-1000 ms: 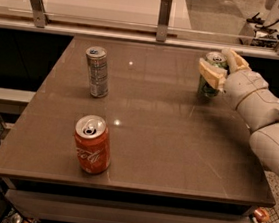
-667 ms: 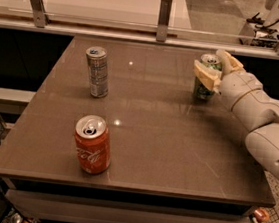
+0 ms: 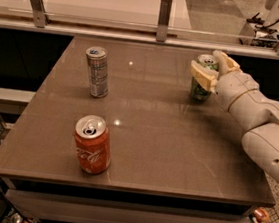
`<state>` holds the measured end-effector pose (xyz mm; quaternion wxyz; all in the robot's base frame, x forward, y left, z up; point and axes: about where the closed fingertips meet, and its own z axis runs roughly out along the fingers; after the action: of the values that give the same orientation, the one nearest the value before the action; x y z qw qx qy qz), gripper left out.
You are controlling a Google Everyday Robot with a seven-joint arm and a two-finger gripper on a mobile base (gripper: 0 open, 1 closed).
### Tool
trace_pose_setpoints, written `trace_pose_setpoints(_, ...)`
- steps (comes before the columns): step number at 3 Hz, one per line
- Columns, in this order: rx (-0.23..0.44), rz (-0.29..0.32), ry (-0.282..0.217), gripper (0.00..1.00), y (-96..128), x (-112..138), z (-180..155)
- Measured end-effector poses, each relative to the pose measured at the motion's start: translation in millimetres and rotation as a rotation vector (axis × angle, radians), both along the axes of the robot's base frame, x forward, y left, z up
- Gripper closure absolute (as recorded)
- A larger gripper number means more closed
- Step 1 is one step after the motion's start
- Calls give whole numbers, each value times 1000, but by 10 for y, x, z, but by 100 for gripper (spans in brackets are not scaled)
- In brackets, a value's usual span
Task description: Place green can upright
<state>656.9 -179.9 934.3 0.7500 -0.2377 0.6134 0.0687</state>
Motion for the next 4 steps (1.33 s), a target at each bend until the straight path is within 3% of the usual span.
trace_pose_setpoints(1,22,10,7,100,72,0,-20)
trace_pose_setpoints(2,22,13,6,84,93,2,-8)
trace_pose_setpoints(4,22,19,3,37,136,5,13)
